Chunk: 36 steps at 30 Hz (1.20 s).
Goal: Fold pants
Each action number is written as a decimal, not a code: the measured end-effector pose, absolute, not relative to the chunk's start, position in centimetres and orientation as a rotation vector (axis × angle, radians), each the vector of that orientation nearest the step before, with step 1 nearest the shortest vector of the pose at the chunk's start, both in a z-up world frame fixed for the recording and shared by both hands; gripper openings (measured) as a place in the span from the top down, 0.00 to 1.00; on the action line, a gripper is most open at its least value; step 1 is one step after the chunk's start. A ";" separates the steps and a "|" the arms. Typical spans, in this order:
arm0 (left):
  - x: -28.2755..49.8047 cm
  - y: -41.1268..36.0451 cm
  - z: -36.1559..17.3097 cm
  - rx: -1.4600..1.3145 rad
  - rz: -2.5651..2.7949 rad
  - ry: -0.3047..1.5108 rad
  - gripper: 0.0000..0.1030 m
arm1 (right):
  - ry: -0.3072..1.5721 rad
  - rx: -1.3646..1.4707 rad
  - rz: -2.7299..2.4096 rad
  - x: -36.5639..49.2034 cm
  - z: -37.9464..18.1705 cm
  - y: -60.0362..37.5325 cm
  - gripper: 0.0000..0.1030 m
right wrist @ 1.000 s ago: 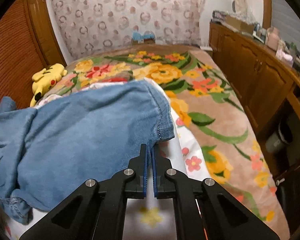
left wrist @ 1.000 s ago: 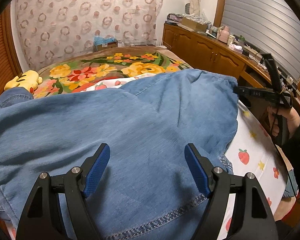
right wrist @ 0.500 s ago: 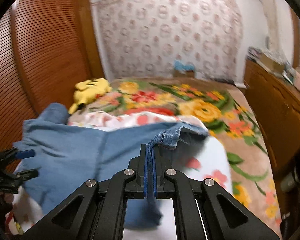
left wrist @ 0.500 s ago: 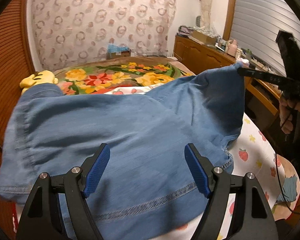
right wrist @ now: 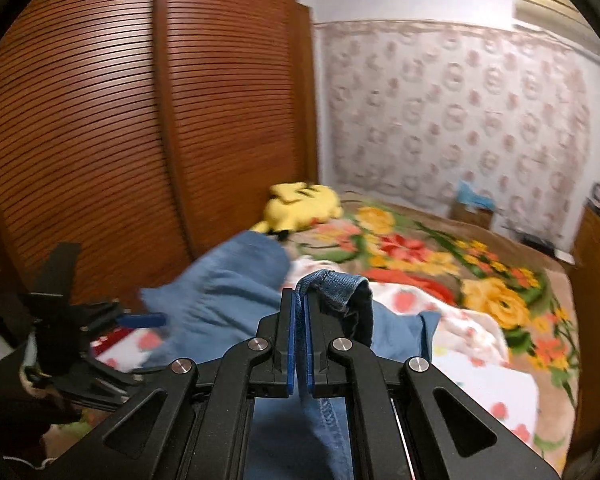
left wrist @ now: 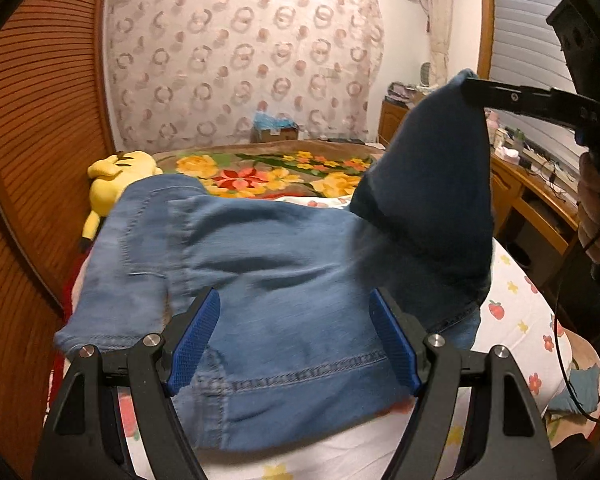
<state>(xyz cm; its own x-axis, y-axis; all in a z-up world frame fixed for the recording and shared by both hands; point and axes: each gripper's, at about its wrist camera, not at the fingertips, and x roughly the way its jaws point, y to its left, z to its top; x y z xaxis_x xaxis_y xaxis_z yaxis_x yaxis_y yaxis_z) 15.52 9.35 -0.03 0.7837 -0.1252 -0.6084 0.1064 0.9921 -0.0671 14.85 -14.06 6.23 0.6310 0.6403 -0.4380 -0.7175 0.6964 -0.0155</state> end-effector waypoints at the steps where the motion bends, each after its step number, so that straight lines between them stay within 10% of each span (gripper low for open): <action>1: 15.3 9.5 0.0 -0.031 -0.121 0.656 0.25 | 0.432 -0.207 0.805 14.3 6.0 -13.4 0.97; 11: 14.8 9.7 -0.8 -0.035 -0.118 0.671 0.25 | 0.551 -0.226 0.838 15.3 3.6 -15.0 0.67; 36: 15.9 6.0 -6.8 -0.014 -0.232 0.846 0.25 | 0.812 -0.182 0.664 26.0 -1.8 -8.3 0.62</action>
<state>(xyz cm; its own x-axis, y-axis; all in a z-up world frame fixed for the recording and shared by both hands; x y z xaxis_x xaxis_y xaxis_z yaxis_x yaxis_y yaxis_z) 15.85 6.01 -6.82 0.6395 -0.2089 -0.7398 0.1977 0.9747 -0.1043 25.97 -8.31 -1.77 0.4997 0.4783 -0.7222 -0.6126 0.7846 0.0956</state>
